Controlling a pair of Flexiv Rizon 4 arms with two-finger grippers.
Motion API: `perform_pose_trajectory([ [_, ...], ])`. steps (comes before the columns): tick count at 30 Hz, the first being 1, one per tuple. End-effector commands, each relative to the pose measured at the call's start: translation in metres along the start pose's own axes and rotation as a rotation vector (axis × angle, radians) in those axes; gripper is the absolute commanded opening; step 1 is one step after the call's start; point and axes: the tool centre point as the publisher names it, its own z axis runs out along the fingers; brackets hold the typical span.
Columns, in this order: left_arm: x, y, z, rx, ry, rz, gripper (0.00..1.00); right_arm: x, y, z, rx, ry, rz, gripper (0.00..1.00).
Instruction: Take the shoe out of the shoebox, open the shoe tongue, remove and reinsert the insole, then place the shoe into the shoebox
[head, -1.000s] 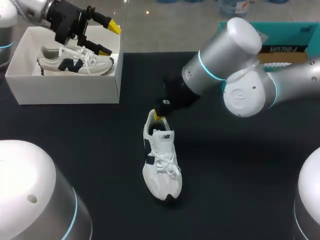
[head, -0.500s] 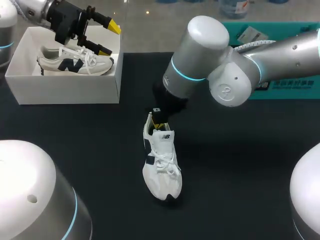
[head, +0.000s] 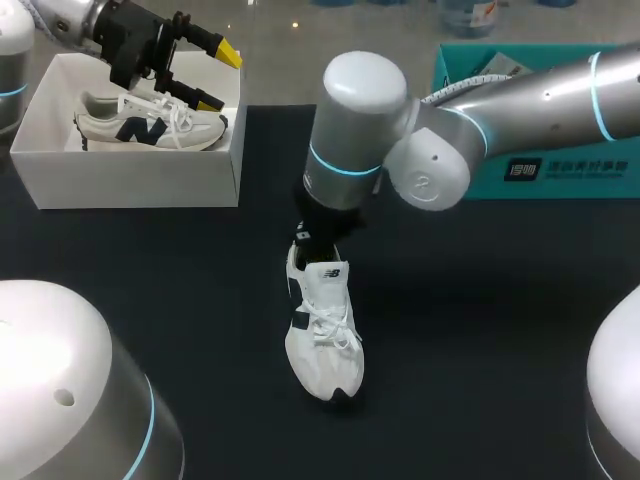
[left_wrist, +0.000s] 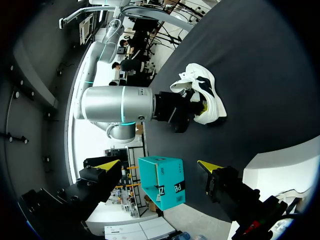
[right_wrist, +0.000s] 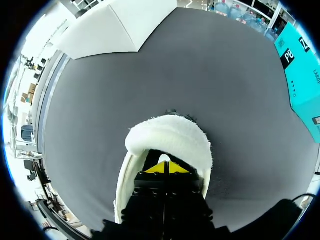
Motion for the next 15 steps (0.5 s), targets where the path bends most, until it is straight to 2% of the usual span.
perform_pose_trajectory([
  [1, 0.000, 0.000, 0.000, 0.001, 0.004, 0.001, 1.00, 0.002, 0.001, 0.011, 0.014, 0.015, 0.002, 0.00],
  [10, 0.000, 0.000, 0.000, 0.001, 0.004, 0.001, 1.00, 0.013, -0.008, -0.027, 0.023, -0.077, -0.017, 0.00],
  [15, 0.000, 0.000, 0.000, 0.001, 0.004, 0.001, 1.00, 0.018, -0.014, -0.035, 0.090, -0.119, -0.038, 0.00],
])
